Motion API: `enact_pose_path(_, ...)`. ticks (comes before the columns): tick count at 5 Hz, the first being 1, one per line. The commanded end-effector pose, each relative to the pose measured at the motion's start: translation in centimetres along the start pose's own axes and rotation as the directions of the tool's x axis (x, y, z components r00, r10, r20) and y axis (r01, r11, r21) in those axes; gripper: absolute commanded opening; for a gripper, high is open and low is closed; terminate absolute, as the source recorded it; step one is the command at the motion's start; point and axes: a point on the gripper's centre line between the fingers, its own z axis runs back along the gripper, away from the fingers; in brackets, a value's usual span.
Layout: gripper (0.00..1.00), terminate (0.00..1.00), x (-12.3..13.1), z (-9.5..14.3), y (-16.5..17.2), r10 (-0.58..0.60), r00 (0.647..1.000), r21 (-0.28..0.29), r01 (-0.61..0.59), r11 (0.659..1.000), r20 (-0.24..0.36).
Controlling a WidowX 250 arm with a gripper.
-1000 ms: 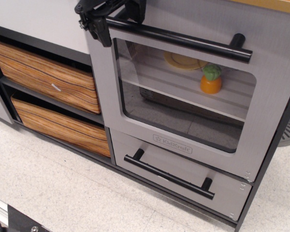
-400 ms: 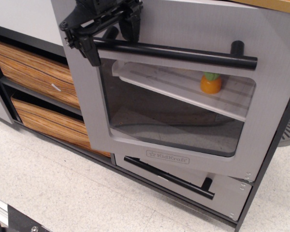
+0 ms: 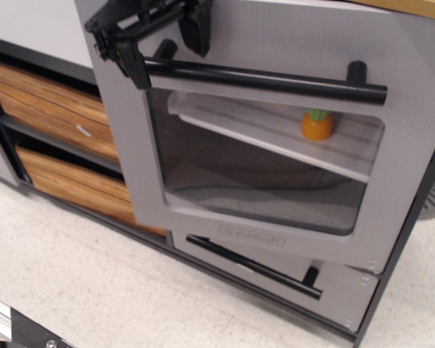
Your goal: Open oven
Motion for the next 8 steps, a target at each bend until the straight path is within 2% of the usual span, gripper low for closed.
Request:
enact_pose_path(1,1.0,0.0,-1.5,3.1,4.7,-0.222,0.975,-0.056,0.22,0.974,-0.015)
enact_pose_path(2,1.0,0.0,-1.2,0.6,6.6,-0.27,0.963,0.044,0.27,0.962,0.01)
enact_pose_path(3,1.0,0.0,0.7,-1.4,7.8,-0.268,0.963,0.117,0.263,0.958,0.027)
enact_pose_path(5,1.0,0.0,6.6,-3.5,9.5,-0.207,0.976,0.163,0.194,0.967,0.067)
enact_pose_path(6,1.0,0.0,9.3,-3.5,11.2,-0.197,0.977,0.109,0.187,0.976,0.087)
enact_pose_path(7,1.0,0.0,11.4,-3.1,12.0,-0.141,0.989,0.12,0.134,0.984,0.051)
enact_pose_path(8,1.0,0.0,13.2,-3.0,11.9,-0.038,0.997,0.116,0.031,0.993,0.064)
